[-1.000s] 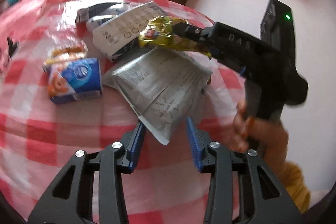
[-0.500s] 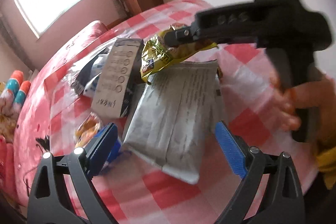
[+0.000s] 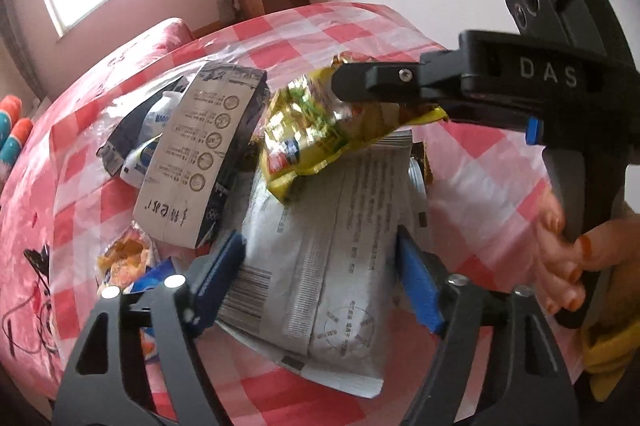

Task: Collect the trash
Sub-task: 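Grasp the grey paper packet with the left gripper while the right grasps the yellow snack bag, then carry both items to the orange bucket and open both grippers over it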

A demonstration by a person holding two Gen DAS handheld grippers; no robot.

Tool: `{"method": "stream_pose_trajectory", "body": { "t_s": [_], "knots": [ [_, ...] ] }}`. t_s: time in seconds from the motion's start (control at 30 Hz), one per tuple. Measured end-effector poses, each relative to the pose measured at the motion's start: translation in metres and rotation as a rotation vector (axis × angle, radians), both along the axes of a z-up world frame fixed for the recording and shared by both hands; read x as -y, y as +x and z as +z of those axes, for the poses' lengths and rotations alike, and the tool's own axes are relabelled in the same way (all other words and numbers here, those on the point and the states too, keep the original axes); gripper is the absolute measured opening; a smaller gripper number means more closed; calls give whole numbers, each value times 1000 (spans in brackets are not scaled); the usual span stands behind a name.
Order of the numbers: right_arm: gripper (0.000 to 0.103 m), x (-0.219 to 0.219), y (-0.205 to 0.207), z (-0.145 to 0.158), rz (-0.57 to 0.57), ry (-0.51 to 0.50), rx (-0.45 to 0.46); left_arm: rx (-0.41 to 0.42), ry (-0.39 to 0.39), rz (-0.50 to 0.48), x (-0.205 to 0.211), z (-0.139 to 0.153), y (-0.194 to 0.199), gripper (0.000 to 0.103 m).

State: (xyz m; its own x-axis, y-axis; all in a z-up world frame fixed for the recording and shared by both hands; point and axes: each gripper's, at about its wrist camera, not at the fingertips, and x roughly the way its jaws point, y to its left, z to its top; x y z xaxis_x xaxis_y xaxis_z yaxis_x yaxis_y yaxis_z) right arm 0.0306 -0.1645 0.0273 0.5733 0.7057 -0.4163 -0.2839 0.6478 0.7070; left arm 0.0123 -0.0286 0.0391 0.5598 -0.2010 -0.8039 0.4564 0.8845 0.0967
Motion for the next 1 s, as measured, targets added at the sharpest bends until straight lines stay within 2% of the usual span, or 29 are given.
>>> {"method": "stream_pose_trajectory", "body": {
  "t_s": [0.33,0.57,1.0],
  "knots": [
    [37,-4,-2,-1,15,9,-8,-13,-83,85,-18,3,-16,64],
    [32,-11,-4,-1,39,17,-7,-27,-150,170,-49,9,-40,63],
    [31,-38,-15,1,114,22,5,-10,-239,317,-118,12,-78,62]
  ]
}}
